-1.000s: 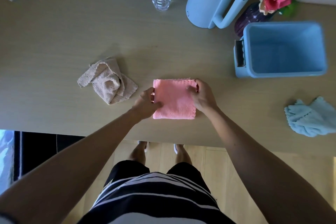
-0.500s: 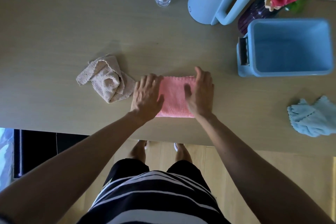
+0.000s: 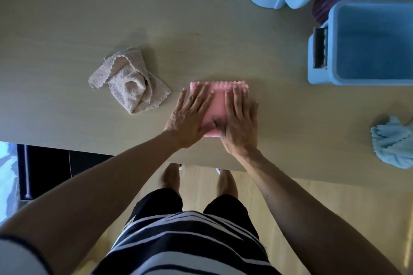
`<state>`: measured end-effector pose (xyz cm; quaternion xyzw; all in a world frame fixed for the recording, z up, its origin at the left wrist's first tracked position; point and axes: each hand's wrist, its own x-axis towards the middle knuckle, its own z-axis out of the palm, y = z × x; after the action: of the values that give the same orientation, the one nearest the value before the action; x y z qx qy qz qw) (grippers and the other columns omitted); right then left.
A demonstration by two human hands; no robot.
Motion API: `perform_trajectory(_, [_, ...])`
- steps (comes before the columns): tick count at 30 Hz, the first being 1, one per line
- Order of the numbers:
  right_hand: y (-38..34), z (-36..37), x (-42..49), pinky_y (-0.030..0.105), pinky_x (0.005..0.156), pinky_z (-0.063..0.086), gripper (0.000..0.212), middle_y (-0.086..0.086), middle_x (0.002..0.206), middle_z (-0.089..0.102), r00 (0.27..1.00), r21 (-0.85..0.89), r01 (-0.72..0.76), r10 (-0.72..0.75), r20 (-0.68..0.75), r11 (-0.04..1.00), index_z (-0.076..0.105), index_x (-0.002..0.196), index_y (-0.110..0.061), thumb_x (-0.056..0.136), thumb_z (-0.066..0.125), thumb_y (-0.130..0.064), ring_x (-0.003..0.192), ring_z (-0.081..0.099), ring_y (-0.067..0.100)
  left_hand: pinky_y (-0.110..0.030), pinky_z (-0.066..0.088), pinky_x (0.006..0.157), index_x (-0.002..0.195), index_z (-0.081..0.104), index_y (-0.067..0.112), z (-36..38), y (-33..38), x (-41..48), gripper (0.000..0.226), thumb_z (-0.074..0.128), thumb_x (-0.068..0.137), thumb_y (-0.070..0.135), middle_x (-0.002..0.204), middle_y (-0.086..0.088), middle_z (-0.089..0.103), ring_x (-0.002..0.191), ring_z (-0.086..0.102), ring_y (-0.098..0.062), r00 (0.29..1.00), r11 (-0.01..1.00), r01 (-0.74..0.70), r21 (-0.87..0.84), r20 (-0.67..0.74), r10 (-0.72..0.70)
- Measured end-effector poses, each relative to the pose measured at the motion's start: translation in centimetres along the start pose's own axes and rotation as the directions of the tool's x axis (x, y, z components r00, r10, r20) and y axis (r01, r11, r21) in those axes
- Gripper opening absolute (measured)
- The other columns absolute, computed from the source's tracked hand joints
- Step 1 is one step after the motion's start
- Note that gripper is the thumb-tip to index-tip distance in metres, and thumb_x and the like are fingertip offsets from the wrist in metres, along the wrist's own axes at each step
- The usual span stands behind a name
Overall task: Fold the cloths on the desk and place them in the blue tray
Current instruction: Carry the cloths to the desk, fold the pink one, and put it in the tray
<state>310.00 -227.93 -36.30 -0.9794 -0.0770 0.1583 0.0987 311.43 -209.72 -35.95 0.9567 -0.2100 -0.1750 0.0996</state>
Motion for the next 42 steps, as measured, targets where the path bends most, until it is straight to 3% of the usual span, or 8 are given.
perform_trajectory(5, [0.4,-0.3,-1.8,0.059,0.123,0.013,0.087,0.016,0.167,0.011,0.971,0.101,-0.238,0.238,0.015,0.966,0.007,0.159,-0.006,0.096,0.008,-0.066,0.155,0.008,0.034,-0.049,0.008,0.126,0.157,0.013,0.003,-1.9,0.6,1.2,0.086,0.041,0.097,0.058,0.165,-0.018,0.011,0.154,0.008,-0.034,0.997,0.997,0.078,0.011,0.018,-0.078])
perform_trajectory(10, [1.0,-1.8,-4.8,0.055,0.124,0.011,0.083,0.016,0.167,0.008,0.946,0.178,-0.304,0.318,-0.060,0.936,0.005,0.159,-0.008,0.099,0.036,-0.057,0.155,0.007,0.030,-0.040,0.036,0.107,0.143,0.039,0.006,-5.3,1.2,4.3,0.082,0.076,0.080,0.043,0.136,-0.012,0.055,0.124,0.053,-0.030,0.993,0.989,0.119,0.091,-0.021,-0.117])
perform_trajectory(14, [0.9,-3.7,-6.1,0.054,0.124,0.011,0.087,0.015,0.167,0.010,0.926,0.280,-0.307,0.354,-0.133,0.909,0.004,0.159,-0.009,0.096,0.045,-0.053,0.156,0.007,0.028,-0.038,0.035,0.099,0.118,0.059,0.018,-6.2,1.7,5.1,0.043,0.070,0.084,0.042,0.115,-0.002,0.064,0.107,0.061,-0.024,0.978,0.978,0.185,0.100,0.074,-0.193])
perform_trajectory(22, [2.9,-7.3,-7.9,0.048,0.116,0.037,0.091,0.017,0.156,0.032,0.903,0.591,-0.208,0.385,-0.190,0.779,0.011,0.159,-0.008,0.092,0.066,-0.036,0.142,0.038,0.031,-0.032,0.058,0.074,0.100,0.072,0.012,-10.0,6.2,4.0,0.026,0.077,0.078,0.025,0.086,-0.002,0.070,0.076,0.063,-0.021,0.936,0.872,0.328,-0.365,0.247,-0.249])
perform_trajectory(29, [3.0,-13.4,-6.6,0.032,0.107,0.043,0.105,0.000,0.152,0.032,0.934,0.925,-0.127,0.356,-0.009,0.358,0.008,0.158,-0.037,0.080,0.078,-0.044,0.129,0.042,0.009,-0.013,0.053,0.056,0.116,0.057,0.018,-15.3,10.6,1.0,0.051,0.079,0.074,0.002,0.092,0.003,0.067,0.076,0.066,-0.011,0.910,0.350,0.161,-0.923,0.002,-0.414])
perform_trajectory(33, [4.1,-17.3,-6.1,0.045,0.093,0.057,0.104,0.007,0.135,0.062,0.962,0.999,-0.027,0.272,0.020,0.022,0.018,0.154,-0.046,0.072,0.080,-0.028,0.119,0.064,0.022,-0.030,0.060,0.078,0.130,0.057,0.014,-17.5,12.6,0.7,0.061,0.075,0.072,0.015,0.111,-0.008,0.071,0.095,0.069,-0.014,0.924,0.099,-0.039,-0.994,-0.074,-0.374])
perform_trajectory(37, [5.8,-21.4,-7.1,0.026,0.084,0.057,0.092,0.011,0.134,0.062,0.937,0.987,0.150,0.310,-0.160,0.056,0.026,0.152,-0.044,0.080,0.072,-0.008,0.115,0.065,0.018,-0.042,0.059,0.087,0.124,0.062,0.015,-19.0,14.3,1.7,0.062,0.078,0.067,0.032,0.109,-0.008,0.073,0.099,0.068,-0.021,0.955,0.064,-0.080,-0.995,-0.095,-0.280])
perform_trajectory(42, [10.4,-25.5,-7.8,0.053,0.090,0.058,0.071,-0.007,0.119,0.060,0.953,0.953,0.158,0.214,-0.216,0.258,0.057,0.138,-0.036,0.084,0.069,0.010,0.105,0.064,0.026,-0.026,0.053,0.060,0.120,0.039,0.027,-21.0,16.6,4.7,0.063,0.074,0.069,0.037,0.087,0.004,0.068,0.067,0.062,-0.006,0.920,0.222,-0.110,-0.969,-0.184,-0.346])
